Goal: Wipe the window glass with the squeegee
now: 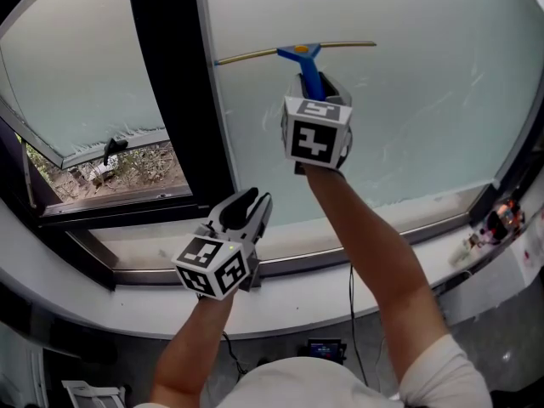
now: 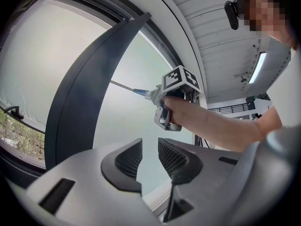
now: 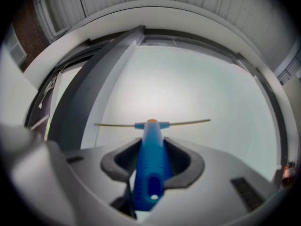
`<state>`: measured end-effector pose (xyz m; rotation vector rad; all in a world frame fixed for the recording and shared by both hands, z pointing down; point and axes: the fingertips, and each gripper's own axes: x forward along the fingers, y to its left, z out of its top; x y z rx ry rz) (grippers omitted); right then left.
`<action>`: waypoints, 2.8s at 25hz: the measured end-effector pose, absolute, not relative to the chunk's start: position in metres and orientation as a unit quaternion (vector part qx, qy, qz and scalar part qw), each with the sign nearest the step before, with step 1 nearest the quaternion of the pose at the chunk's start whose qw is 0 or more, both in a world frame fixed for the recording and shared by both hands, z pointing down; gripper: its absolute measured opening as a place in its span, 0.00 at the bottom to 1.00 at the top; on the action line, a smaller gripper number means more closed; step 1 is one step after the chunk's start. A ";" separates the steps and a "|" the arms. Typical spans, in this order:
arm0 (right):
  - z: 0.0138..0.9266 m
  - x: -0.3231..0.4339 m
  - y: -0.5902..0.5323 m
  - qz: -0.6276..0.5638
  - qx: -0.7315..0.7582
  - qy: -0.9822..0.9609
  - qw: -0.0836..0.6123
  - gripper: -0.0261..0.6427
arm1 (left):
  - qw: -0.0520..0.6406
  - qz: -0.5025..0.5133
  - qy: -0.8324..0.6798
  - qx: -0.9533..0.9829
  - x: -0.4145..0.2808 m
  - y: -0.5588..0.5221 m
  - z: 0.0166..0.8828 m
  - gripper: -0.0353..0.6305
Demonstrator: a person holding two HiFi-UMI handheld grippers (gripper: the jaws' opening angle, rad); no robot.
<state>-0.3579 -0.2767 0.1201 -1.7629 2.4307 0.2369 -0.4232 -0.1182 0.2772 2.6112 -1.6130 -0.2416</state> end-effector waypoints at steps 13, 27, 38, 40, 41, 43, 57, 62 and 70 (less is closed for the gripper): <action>0.148 -0.358 -0.275 0.074 -0.584 0.806 0.058 0.27 | 0.046 -0.077 -0.526 0.846 -0.423 -0.120 0.293 0.25; 0.184 -0.356 -0.275 0.053 -0.587 0.807 0.044 0.27 | 0.063 -0.071 -0.528 0.844 -0.421 -0.117 0.309 0.25; 0.208 -0.353 -0.274 0.052 -0.587 0.807 0.039 0.27 | 0.067 -0.064 -0.529 0.844 -0.423 -0.118 0.315 0.24; 0.212 -0.353 -0.274 0.053 -0.587 0.807 0.038 0.27 | 0.068 -0.063 -0.530 0.843 -0.424 -0.119 0.316 0.25; 0.215 -0.353 -0.274 0.052 -0.587 0.807 0.039 0.27 | 0.069 -0.062 -0.530 0.843 -0.424 -0.120 0.318 0.25; 0.220 -0.352 -0.275 0.053 -0.587 0.807 0.039 0.27 | 0.074 -0.059 -0.529 0.844 -0.423 -0.122 0.323 0.25; 0.247 -0.354 -0.275 0.069 -0.586 0.807 0.033 0.27 | 0.104 -0.046 -0.519 0.847 -0.412 -0.133 0.351 0.25; 0.259 -0.355 -0.274 0.068 -0.585 0.807 0.030 0.27 | 0.111 -0.041 -0.520 0.846 -0.413 -0.133 0.360 0.25; 0.281 -0.355 -0.274 0.060 -0.585 0.808 0.020 0.27 | 0.123 -0.035 -0.519 0.845 -0.413 -0.133 0.374 0.25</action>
